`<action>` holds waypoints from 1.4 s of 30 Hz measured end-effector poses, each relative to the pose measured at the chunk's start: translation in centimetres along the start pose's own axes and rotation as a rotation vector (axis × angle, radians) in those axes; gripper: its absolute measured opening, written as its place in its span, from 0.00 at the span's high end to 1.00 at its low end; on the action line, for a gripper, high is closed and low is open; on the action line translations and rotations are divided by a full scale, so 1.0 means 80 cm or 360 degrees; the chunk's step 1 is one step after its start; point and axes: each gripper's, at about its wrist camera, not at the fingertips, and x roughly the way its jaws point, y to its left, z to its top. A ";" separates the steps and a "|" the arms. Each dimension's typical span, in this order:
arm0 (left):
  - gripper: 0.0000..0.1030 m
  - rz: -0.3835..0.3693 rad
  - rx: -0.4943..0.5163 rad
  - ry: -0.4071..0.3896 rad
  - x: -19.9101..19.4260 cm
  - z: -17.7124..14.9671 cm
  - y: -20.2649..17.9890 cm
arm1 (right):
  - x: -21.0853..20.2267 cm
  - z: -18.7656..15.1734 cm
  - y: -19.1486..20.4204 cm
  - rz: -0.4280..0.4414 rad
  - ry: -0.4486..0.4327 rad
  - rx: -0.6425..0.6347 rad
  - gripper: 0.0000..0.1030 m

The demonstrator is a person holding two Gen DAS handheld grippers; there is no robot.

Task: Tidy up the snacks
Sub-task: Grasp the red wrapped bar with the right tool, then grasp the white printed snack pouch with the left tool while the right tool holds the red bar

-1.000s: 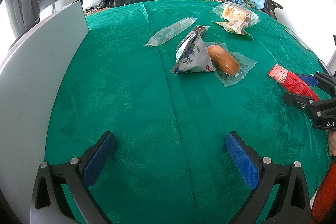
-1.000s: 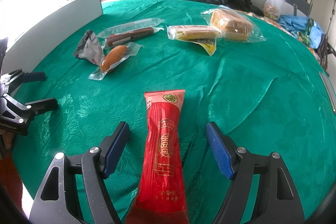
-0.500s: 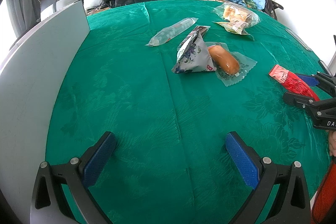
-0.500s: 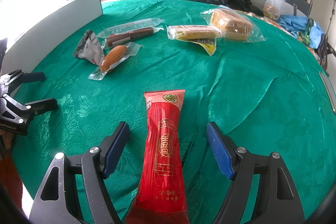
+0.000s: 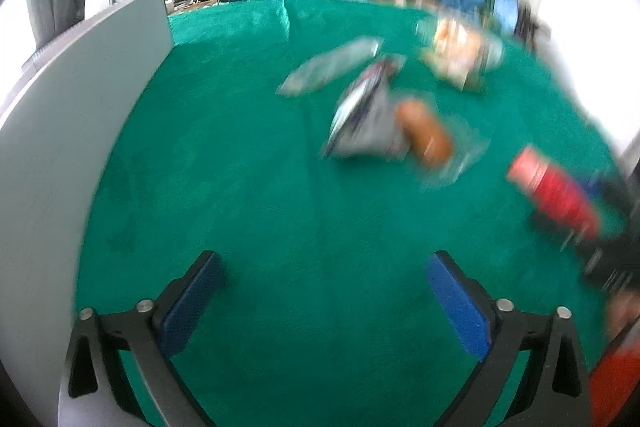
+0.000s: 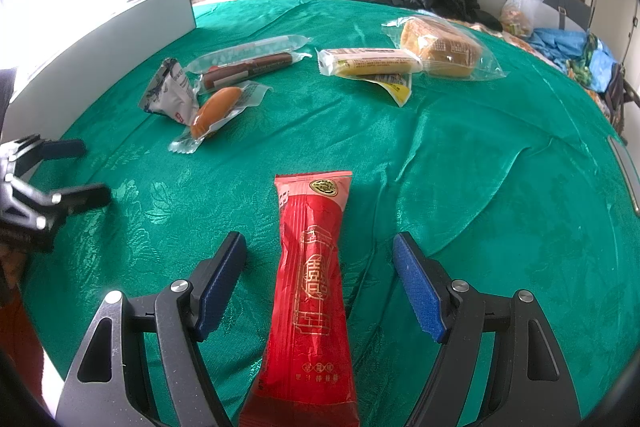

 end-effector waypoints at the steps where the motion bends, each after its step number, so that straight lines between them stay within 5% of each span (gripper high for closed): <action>1: 0.04 -0.0042 -0.0052 -0.0043 -0.002 0.011 -0.001 | 0.000 0.000 0.000 -0.0001 0.0000 -0.0001 0.24; 4: 0.04 -0.0114 -0.0148 -0.0088 0.007 0.051 -0.013 | 0.000 0.000 0.000 0.0000 0.0001 0.0001 0.24; 7: 0.07 -0.0050 -0.0135 -0.0011 0.041 0.078 -0.027 | 0.000 0.000 0.000 0.0001 0.0001 0.0003 0.24; 9: 0.35 0.0040 -0.0094 0.0038 0.061 0.078 -0.031 | 0.000 0.000 0.000 0.0001 0.0001 0.0004 0.24; 10: 0.62 0.0003 -0.0115 0.0002 0.059 0.077 -0.026 | 0.000 0.000 0.000 0.0001 0.0001 0.0004 0.24; 11: 0.67 0.0002 -0.0147 0.0003 0.057 0.075 -0.020 | 0.000 0.000 0.000 0.0001 0.0001 0.0003 0.24; 14: 0.68 -0.0010 -0.0158 -0.0022 0.036 0.061 -0.002 | 0.000 0.000 0.000 0.0004 0.0000 0.0006 0.24; 19: 0.67 -0.0142 -0.0111 0.0115 -0.016 0.008 0.032 | 0.000 0.000 0.000 0.0003 0.0000 0.0005 0.24; 21: 0.64 -0.0143 -0.0109 0.0152 -0.030 -0.011 0.041 | 0.000 0.000 0.000 -0.0002 0.0002 0.0006 0.24; 24: 0.43 -0.0092 -0.0106 0.0139 -0.037 -0.028 0.048 | 0.000 0.000 0.000 -0.0003 0.0002 0.0006 0.24; 28: 0.42 -0.0056 -0.0079 0.0111 -0.037 -0.033 0.043 | -0.002 0.000 -0.002 0.0008 0.0008 0.0015 0.20; 34: 0.34 0.0033 0.0052 0.0127 -0.014 -0.019 0.022 | 0.005 0.028 -0.007 0.0132 0.0391 -0.0087 0.17; 36: 0.43 0.0052 0.0100 0.0114 -0.011 -0.018 0.016 | 0.005 0.037 -0.014 0.0139 0.0498 -0.0008 0.17; 37: 0.68 0.0074 0.0122 0.0095 -0.012 -0.019 0.015 | 0.003 0.043 -0.021 0.0145 0.0539 0.0065 0.19; 38: 0.68 0.0071 0.0125 0.0094 -0.013 -0.020 0.016 | 0.002 0.046 -0.026 0.0156 0.0555 0.0121 0.19; 39: 0.68 0.0037 0.0101 0.0086 -0.016 -0.022 0.020 | 0.001 0.049 -0.029 0.0183 0.0570 0.0176 0.32; 40: 0.69 0.0013 0.0086 0.0083 -0.019 -0.024 0.023 | 0.001 0.051 -0.030 0.0208 0.0600 0.0221 0.84; 42: 0.70 -0.0023 0.0064 0.0053 -0.032 -0.031 0.029 | 0.002 0.051 -0.029 0.0165 0.0668 0.0254 0.85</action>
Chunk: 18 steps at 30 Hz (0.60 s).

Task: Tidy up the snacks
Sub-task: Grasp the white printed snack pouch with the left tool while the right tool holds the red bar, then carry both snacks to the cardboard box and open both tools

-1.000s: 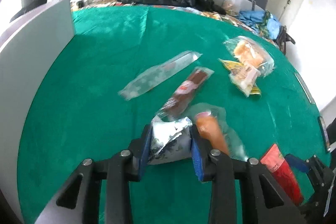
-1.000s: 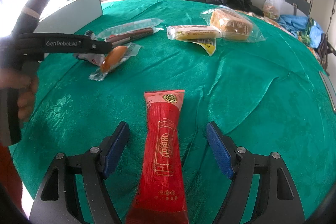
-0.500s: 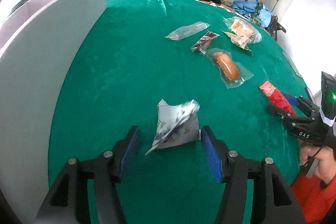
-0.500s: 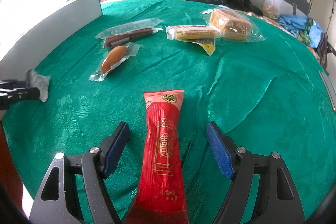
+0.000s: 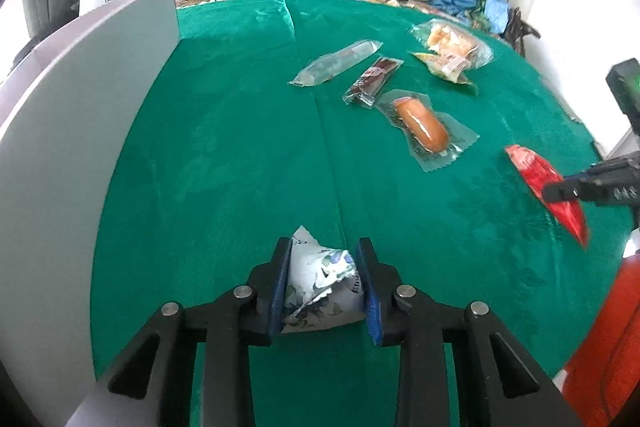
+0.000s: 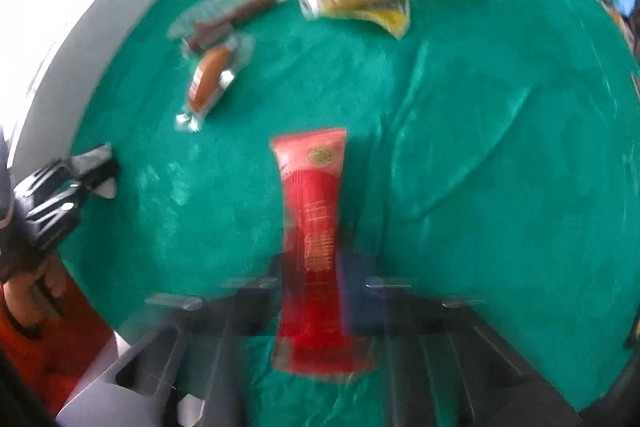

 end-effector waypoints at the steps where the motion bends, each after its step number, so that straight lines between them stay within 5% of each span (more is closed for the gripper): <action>1: 0.70 -0.0017 -0.0014 -0.0012 -0.008 -0.003 0.002 | -0.005 0.000 0.000 -0.0027 -0.0011 0.0028 0.85; 6: 0.70 -0.0253 -0.0217 -0.0130 -0.081 -0.002 0.024 | -0.045 0.010 0.023 0.0132 -0.0141 0.0136 0.86; 9: 0.70 -0.0287 -0.0322 -0.0240 -0.136 0.010 0.057 | -0.087 0.039 0.090 0.0344 -0.0275 0.0075 0.85; 12: 0.70 -0.0165 -0.0394 -0.0323 -0.187 0.018 0.112 | -0.118 0.069 0.180 0.0560 -0.0371 -0.0071 0.85; 18: 0.64 0.0330 -0.0551 -0.0310 -0.233 0.009 0.252 | -0.123 0.112 0.381 0.0951 -0.0347 -0.0303 0.85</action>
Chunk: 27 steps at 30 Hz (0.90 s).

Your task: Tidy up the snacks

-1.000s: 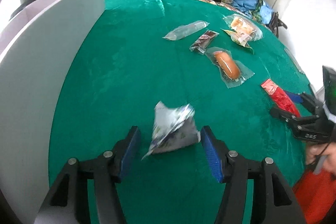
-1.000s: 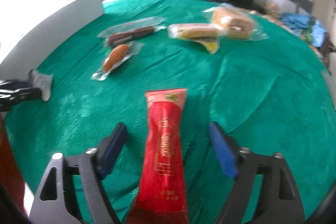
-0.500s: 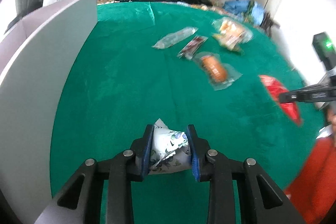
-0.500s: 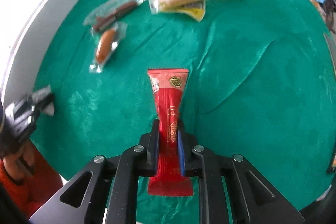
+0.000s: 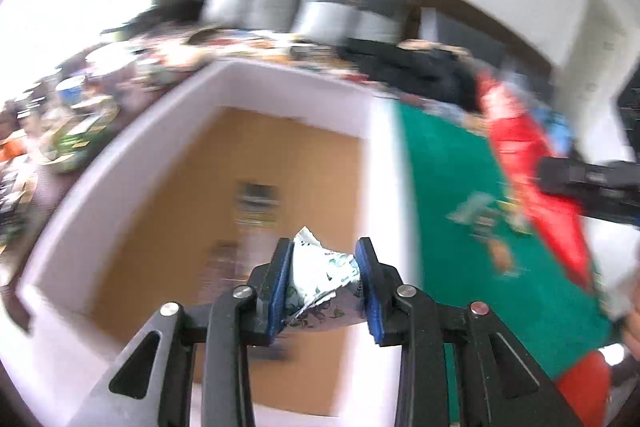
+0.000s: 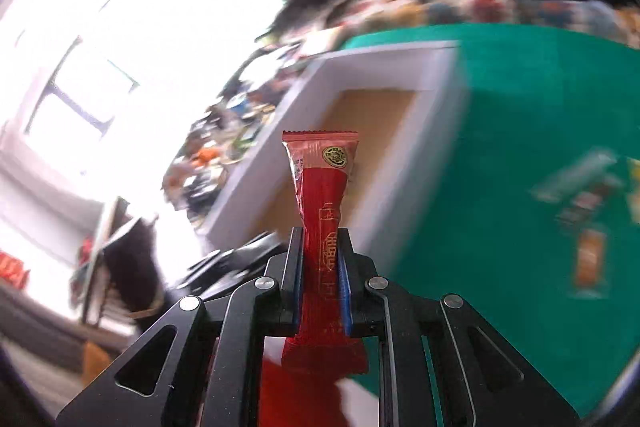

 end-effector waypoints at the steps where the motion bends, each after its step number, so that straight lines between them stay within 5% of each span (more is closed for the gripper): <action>1: 0.51 0.0106 -0.0027 0.0031 0.008 0.002 0.024 | 0.024 0.003 0.019 0.0040 0.0018 -0.0012 0.80; 2: 0.33 0.0208 -0.0060 0.0072 0.016 0.000 0.047 | 0.042 0.006 0.030 0.0075 0.0038 -0.0004 0.76; 3: 0.29 0.0306 -0.0098 0.0108 0.022 -0.004 0.067 | 0.060 0.006 0.035 0.0118 0.0068 0.0013 0.56; 5: 0.28 0.0412 -0.0173 0.0147 0.020 -0.018 0.091 | 0.079 0.000 0.037 0.0096 0.0053 0.0025 0.39; 8: 0.28 0.0329 -0.0286 0.0079 -0.006 -0.047 0.098 | 0.068 -0.031 0.008 -0.0055 -0.0042 -0.0109 0.34; 10: 0.28 0.0210 -0.0277 0.0045 -0.020 -0.060 0.077 | 0.058 -0.069 -0.035 -0.0331 -0.0097 -0.0263 0.33; 13: 0.27 -0.0034 -0.0188 -0.0008 -0.032 -0.064 0.017 | 0.035 -0.131 -0.125 -0.0733 -0.0091 -0.0340 0.33; 17: 0.06 -0.0351 -0.0014 -0.0080 -0.024 -0.066 -0.100 | -0.038 -0.199 -0.235 -0.1077 -0.0102 -0.0208 0.33; 19: 0.03 -0.0481 0.0088 -0.0020 -0.001 -0.075 -0.157 | -0.079 -0.226 -0.275 -0.1224 -0.0144 -0.0135 0.33; 23: 0.03 -0.0549 0.0354 0.0212 0.066 -0.111 -0.255 | -0.149 -0.251 -0.327 -0.1400 -0.0254 0.0044 0.33; 27: 0.03 -0.0418 0.0527 0.0317 0.128 -0.144 -0.312 | -0.172 -0.259 -0.368 -0.1445 -0.0297 0.0198 0.33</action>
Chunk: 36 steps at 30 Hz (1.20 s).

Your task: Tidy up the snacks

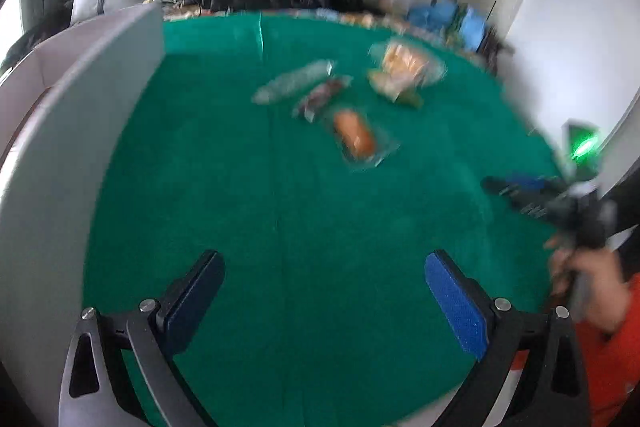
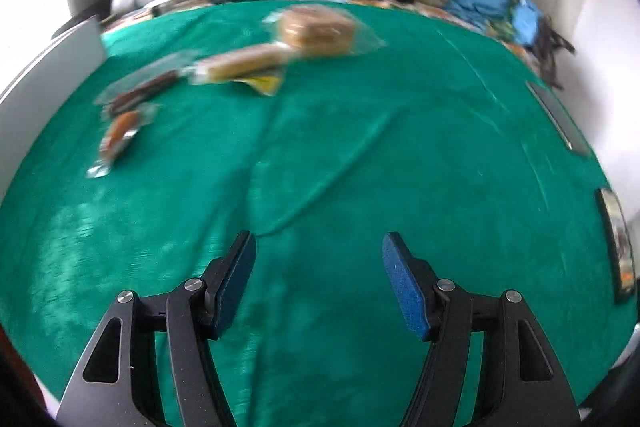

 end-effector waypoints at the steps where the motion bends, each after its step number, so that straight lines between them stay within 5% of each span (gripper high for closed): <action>1: 0.03 0.0031 0.0005 0.0027 0.017 0.003 0.001 | 0.007 0.006 -0.007 0.0023 0.0011 0.0026 0.29; 10: 0.00 0.0347 0.0016 0.0012 0.089 0.033 0.023 | 0.008 0.008 -0.020 0.0039 -0.0031 0.0078 0.19; 36: 0.00 0.0350 -0.0010 -0.0007 0.102 0.058 0.043 | 0.018 0.004 -0.020 0.0021 -0.0031 0.0077 0.19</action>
